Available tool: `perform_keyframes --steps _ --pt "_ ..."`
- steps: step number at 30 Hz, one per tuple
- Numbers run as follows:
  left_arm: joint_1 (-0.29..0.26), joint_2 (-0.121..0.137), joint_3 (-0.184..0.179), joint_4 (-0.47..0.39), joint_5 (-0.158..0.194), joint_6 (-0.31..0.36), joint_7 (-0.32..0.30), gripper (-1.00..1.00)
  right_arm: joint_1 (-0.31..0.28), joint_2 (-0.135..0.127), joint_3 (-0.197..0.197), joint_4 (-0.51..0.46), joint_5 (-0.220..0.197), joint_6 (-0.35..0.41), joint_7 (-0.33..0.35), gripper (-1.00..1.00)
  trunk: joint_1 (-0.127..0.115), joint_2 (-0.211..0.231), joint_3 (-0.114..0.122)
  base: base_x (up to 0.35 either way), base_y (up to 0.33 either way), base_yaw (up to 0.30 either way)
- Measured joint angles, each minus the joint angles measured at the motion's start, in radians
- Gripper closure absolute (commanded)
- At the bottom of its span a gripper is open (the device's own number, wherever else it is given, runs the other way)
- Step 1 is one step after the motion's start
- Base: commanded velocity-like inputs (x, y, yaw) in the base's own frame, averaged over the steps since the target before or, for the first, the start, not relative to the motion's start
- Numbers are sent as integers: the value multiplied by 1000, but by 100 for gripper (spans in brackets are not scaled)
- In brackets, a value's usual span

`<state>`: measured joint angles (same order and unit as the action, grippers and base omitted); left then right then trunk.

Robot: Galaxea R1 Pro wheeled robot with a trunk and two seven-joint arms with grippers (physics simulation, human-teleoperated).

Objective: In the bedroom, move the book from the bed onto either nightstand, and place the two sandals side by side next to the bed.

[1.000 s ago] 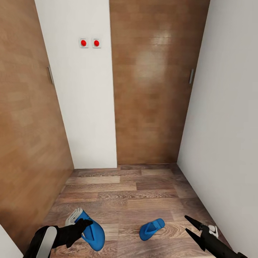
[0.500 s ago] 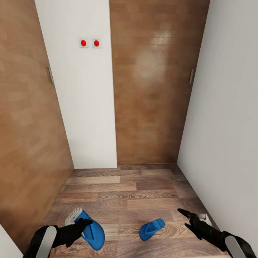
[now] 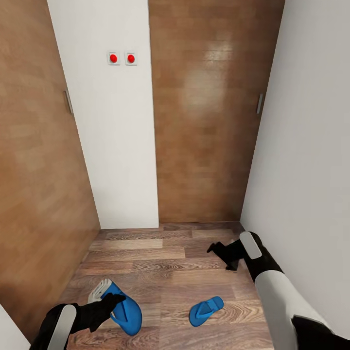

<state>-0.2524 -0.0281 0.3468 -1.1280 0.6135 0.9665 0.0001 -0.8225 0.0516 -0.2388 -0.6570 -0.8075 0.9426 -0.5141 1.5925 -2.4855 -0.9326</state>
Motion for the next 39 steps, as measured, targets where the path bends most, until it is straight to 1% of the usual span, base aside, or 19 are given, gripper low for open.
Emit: perform_keyframes --steps 1,2,5,8,9,10,11,14,15,17,20,23,30,32,33,34,35,37,39 --pt "0 0 0 -2 0 1 0 100 -21 5 0 17 -2 -22 -22 -100 0 0 0 0 0 0" --pt "0 0 0 -5 1 5 0 100 -56 12 0 42 -5 -69 -52 -100 0 0 0 0 0 0" --pt "0 -1 0 -20 2 21 0 100 -96 20 1 89 -1 -132 -90 -100 0 0 0 0 0 0" --pt "0 -4 0 -46 12 32 0 100 -126 21 2 163 -2 -161 -108 -100 4 -7 -3 0 0 0" --pt "0 -11 -1 -64 31 35 0 100 -149 20 1 203 -3 -170 -112 -100 8 -14 -6 0 0 0" --pt "0 -17 -2 -75 38 36 0 100 -164 19 1 222 -2 -173 -113 -100 8 -14 -10 0 0 0" --pt "0 -27 -6 -93 60 37 0 100 -191 19 1 258 0 -178 -115 -100 9 -14 -14 0 0 0" --pt "0 -35 -27 -114 74 38 2 100 -227 17 0 313 2 -184 -117 -100 10 -15 -26 0 0 0" --pt "0 -38 -38 -123 85 38 2 100 -239 16 0 332 0 -189 -118 -100 10 -15 -29 0 0 0" --pt "0 -39 -43 -129 84 38 2 100 -245 14 -1 339 -2 -195 -118 -100 11 -16 -37 0 0 0" --pt "0 -42 -49 -138 101 39 3 100 -251 8 -2 352 1 -229 -118 -100 13 -16 -49 0 0 0" --pt "0 -45 -52 -142 107 39 4 100 -253 3 -3 365 3 -262 -117 -100 14 -17 -60 0 0 0" --pt "0 -39 -53 -153 116 42 5 100 -258 2 -3 379 -3 -285 -119 -100 17 -19 -88 0 0 0" --pt "0 -36 -55 -169 132 43 5 100 -258 0 -4 380 -6 -286 -118 -100 18 -19 -95 0 0 0" --pt "0 -34 -57 -179 151 43 5 100 -258 -1 -3 381 -6 -286 -118 -100 19 -20 -99 0 0 0" --pt "0 -33 -58 -183 159 43 5 100 -258 -1 -3 381 -7 -286 -117 -100 19 -20 -103 0 0 0" --pt "0 -32 -59 -188 177 43 6 100 -259 -2 -3 381 -7 -287 -117 -100 19 -20 -107 0 0 0" --pt "0 -32 -60 -191 193 43 6 100 -259 -4 -3 381 -7 -287 -117 -100 20 -20 -115 0 0 0" --pt "0 -32 -60 -193 200 43 6 100 -260 -6 -3 381 -7 -287 -117 -100 21 -21 -122 0 0 0"
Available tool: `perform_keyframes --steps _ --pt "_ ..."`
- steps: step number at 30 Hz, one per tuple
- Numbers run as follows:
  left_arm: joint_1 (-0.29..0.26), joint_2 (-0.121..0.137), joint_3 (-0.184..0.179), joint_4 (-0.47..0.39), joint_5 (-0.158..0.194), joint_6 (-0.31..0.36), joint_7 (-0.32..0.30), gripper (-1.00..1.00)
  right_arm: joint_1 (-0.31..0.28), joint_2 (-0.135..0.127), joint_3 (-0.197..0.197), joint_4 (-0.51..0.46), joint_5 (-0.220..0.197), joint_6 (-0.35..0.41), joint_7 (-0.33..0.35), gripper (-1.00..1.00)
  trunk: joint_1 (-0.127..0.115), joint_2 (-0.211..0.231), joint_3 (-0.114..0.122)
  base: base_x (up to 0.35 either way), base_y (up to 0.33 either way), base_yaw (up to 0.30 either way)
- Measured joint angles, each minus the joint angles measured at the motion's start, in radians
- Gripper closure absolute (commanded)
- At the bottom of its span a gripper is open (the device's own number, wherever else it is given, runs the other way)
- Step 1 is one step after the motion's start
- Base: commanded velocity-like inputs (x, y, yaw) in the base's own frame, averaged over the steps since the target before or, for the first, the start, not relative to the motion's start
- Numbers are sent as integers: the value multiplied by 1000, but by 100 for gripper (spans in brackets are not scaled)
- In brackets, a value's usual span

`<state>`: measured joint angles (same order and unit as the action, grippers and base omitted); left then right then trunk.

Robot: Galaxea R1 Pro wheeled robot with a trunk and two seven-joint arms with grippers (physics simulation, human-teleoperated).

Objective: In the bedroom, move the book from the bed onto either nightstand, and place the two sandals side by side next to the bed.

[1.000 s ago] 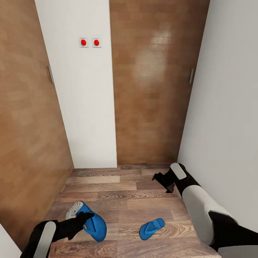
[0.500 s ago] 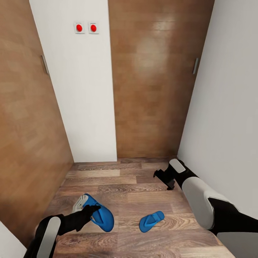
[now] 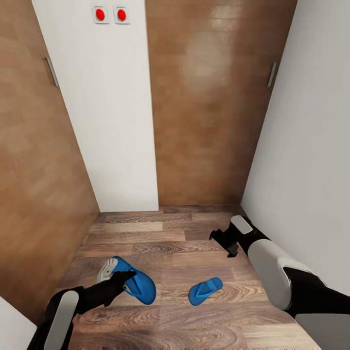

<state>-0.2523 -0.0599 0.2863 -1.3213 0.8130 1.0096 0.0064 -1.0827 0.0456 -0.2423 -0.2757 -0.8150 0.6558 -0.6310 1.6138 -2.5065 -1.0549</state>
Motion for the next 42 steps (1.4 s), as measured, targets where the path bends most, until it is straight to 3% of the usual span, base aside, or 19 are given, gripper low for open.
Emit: perform_keyframes --steps 14,18,22,27,42 --pt "0 -2 -2 -3 15 0 0 100 -3 5 -2 1 0 5 3 -100 6 -3 -54 0 0 0" --pt "0 -3 -2 -1 15 0 0 100 -3 9 -4 3 -17 8 7 -100 8 -4 -70 0 0 0" --pt "0 -1 -1 -1 16 0 -1 100 -3 10 -3 11 -64 15 10 -100 10 -5 -85 0 0 0" --pt "0 -1 -1 0 16 0 -1 100 -3 9 -2 18 -84 21 10 -100 12 -6 -104 0 0 0" --pt "0 0 -1 0 16 0 -1 100 -50 -11 0 20 -78 20 -3 -100 19 -10 -163 0 0 0"
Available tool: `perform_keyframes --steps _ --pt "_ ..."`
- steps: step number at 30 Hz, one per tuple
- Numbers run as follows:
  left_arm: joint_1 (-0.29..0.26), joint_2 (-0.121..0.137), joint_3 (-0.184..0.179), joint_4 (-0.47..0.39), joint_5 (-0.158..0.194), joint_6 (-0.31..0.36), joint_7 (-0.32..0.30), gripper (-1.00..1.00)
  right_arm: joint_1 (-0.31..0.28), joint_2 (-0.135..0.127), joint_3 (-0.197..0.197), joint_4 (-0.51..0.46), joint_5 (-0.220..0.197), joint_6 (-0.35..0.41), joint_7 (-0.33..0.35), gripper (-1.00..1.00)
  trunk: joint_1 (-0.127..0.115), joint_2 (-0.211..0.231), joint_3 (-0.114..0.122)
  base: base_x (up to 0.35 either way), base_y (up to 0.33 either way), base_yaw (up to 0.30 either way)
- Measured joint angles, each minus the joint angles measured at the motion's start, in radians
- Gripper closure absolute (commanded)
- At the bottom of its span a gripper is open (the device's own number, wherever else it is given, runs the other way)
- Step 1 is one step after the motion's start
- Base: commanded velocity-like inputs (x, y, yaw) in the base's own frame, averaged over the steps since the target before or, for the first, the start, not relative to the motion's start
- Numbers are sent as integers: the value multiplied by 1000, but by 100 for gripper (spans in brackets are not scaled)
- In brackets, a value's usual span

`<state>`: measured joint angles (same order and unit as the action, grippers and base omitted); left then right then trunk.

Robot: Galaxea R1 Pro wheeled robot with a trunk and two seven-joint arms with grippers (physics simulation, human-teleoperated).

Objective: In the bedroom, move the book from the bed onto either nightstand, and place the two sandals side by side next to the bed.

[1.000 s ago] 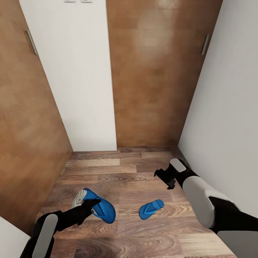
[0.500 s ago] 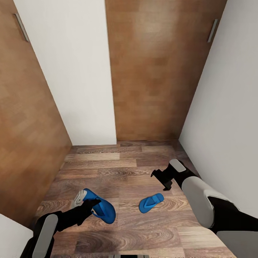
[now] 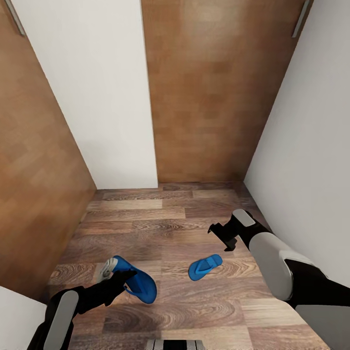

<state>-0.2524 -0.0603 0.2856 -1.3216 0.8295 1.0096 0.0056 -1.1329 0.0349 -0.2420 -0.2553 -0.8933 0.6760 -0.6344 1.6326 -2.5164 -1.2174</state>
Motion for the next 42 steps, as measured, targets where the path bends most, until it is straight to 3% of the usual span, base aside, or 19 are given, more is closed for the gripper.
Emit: perform_keyframes --steps 25,27,31,40,42 --pt "0 0 0 -9 5 1 -4 100 -38 21 2 1 -2 -5 -32 -100 11 -6 -97 0 0 0" --pt "0 1 0 -10 20 1 -4 100 -40 22 2 1 -2 -6 -33 -100 12 -6 -104 0 0 0" --pt "0 12 0 -11 86 1 -4 100 -44 23 3 1 -2 -8 -34 -100 14 -7 -120 0 0 0" --pt "1 21 -1 -11 127 3 -5 100 -54 30 3 1 -3 -10 -33 -100 18 -9 -155 0 0 0" --pt "1 21 -1 -12 164 5 -6 100 -55 30 3 1 -4 -10 -33 -100 19 -10 -163 0 0 0"
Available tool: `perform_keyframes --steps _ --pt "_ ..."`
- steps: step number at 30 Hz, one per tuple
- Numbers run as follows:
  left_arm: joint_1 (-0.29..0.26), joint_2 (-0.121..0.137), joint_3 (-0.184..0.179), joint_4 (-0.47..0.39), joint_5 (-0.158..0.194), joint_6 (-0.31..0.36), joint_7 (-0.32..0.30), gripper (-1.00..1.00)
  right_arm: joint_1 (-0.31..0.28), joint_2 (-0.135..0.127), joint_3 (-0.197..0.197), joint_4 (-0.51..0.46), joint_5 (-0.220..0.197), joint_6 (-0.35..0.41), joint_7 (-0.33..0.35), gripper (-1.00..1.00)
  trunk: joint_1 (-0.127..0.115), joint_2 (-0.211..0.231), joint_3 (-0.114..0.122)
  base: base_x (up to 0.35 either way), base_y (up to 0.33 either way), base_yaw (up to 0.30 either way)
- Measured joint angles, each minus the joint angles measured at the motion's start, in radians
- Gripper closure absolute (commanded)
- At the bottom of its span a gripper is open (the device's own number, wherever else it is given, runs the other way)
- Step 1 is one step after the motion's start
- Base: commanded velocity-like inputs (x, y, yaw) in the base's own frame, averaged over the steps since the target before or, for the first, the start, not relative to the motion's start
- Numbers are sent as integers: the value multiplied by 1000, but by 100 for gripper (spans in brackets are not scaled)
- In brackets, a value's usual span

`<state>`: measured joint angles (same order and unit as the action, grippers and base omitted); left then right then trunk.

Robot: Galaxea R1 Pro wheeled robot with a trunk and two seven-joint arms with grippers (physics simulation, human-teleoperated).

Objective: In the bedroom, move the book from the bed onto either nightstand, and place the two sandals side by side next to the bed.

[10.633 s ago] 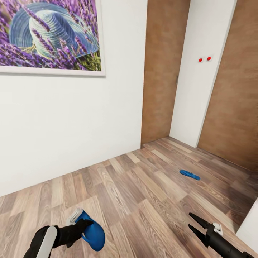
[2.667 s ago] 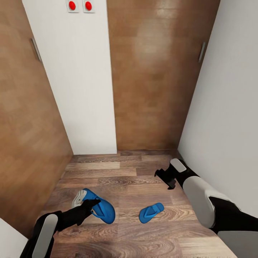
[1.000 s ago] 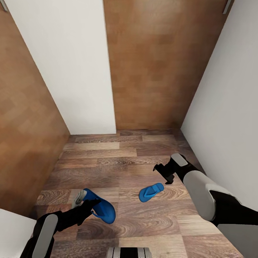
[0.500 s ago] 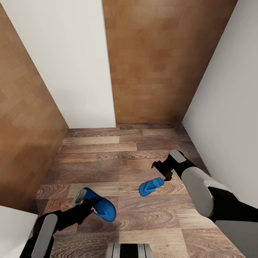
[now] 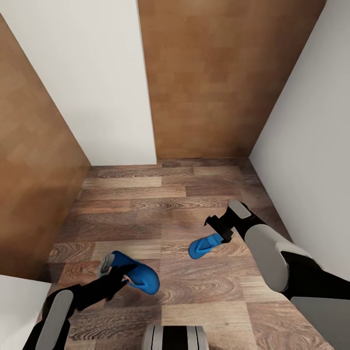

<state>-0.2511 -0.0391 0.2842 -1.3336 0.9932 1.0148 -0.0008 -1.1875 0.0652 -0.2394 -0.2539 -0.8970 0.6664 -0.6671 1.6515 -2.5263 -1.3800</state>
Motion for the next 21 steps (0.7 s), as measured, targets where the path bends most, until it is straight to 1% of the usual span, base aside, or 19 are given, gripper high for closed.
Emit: perform_keyframes --steps 1,2,3,4,5,6,8,10,11,12,13,14,16,19,21 --pt "0 0 0 -1 12 0 0 100 -1 0 0 0 0 0 0 -100 0 0 -4 0 0 0" --pt "0 1 -5 -4 44 1 0 100 -3 1 0 0 0 0 0 -100 1 0 -8 0 0 0" --pt "1 1 -10 -6 56 1 0 100 -3 1 0 0 0 0 0 -100 1 -1 -12 0 0 0" --pt "4 5 -26 -10 85 2 -1 100 -5 2 0 0 0 0 0 -100 2 -1 -15 0 0 0" --pt "10 15 -49 -14 112 2 -1 100 -6 2 0 0 0 0 0 -100 2 -1 -19 0 0 0" --pt "14 22 -63 -16 125 2 -1 100 -6 2 0 0 0 0 0 -100 3 -1 -23 0 0 0" --pt "25 50 -110 -32 204 3 -1 100 -9 2 0 0 0 0 0 -100 4 -2 -31 0 0 0" --pt "33 67 -127 -44 244 3 -1 100 -11 3 0 0 0 0 0 -100 4 -2 -39 0 0 0" --pt "42 85 -138 -57 286 3 -1 100 -12 3 0 0 0 0 0 -100 5 -3 -43 0 0 0" --pt "52 102 -149 -69 319 3 -1 100 -13 3 0 0 0 0 0 -100 5 -3 -46 0 0 0" --pt "57 111 -154 -75 332 3 -1 100 -14 4 0 0 0 0 0 -100 6 -3 -50 0 0 0" --pt "63 126 -162 -85 354 2 -1 100 -14 4 0 0 -1 0 0 -100 6 -3 -54 0 0 0" --pt "70 142 -170 -96 373 2 -1 100 -15 5 0 0 -1 0 1 -100 7 -4 -62 0 0 0" --pt "75 153 -178 -108 388 2 -1 100 -15 6 0 -2 -2 -1 1 -100 9 -4 -74 0 0 0" --pt "77 156 -181 -115 391 2 -1 100 -17 6 0 -3 -3 -2 2 -100 9 -5 -81 0 0 0"
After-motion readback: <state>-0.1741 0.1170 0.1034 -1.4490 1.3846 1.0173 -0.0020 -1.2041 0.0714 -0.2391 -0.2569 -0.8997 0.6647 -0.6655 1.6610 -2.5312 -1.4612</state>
